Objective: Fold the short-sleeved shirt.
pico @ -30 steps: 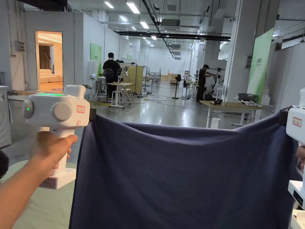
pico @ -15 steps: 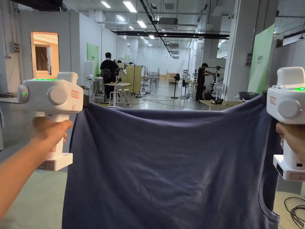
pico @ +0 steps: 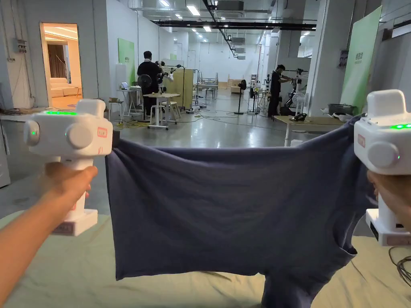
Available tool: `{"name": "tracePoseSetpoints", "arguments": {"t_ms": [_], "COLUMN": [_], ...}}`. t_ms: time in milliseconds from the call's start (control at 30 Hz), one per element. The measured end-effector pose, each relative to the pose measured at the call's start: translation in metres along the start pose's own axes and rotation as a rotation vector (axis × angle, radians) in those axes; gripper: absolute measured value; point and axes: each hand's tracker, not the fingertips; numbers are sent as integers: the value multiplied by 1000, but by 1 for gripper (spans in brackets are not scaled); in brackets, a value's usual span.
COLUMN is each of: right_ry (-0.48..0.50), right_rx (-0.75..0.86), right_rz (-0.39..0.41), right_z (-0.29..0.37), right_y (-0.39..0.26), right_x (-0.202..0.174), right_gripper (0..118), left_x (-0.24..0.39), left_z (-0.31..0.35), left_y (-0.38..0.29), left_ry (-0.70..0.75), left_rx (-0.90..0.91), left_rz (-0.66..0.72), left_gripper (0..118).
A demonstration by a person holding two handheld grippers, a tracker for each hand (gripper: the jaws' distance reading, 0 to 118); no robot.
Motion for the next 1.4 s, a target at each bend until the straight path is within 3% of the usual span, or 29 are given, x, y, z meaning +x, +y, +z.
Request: {"name": "tracePoseSetpoints", "arguments": {"t_ms": [433,667,800,867,933,1200,1400], "right_ry": [65,75,85,89,88,125,177], "right_rx": [-120,-198,-228,-279,-283,-480,-664], "right_rz": [29,8,33,96,110,127,171], "right_z": [154,256,311,334,362,416,425], "right_y": [-142,-197,-236,-254,-272,-326,-366], "right_x": [11,25,27,25,24,21,8], "right_gripper": [0,0,0,0,0,0,0], "left_x": [-28,-40,-44,-44,-49,-66,-64], "left_z": [83,165,203,224,239,269,258], "left_y": [-192,-287,-341,-364,-384,-449,-478], "left_ry": [-51,-67,-79,-75,-84,-62,-53], "left_rx": [-152,-220,-313,-330,-363,-513,-645], "left_rz": [39,83,28,25,40,120,39], "left_gripper": [5,5,5,5,5,5,5]}}
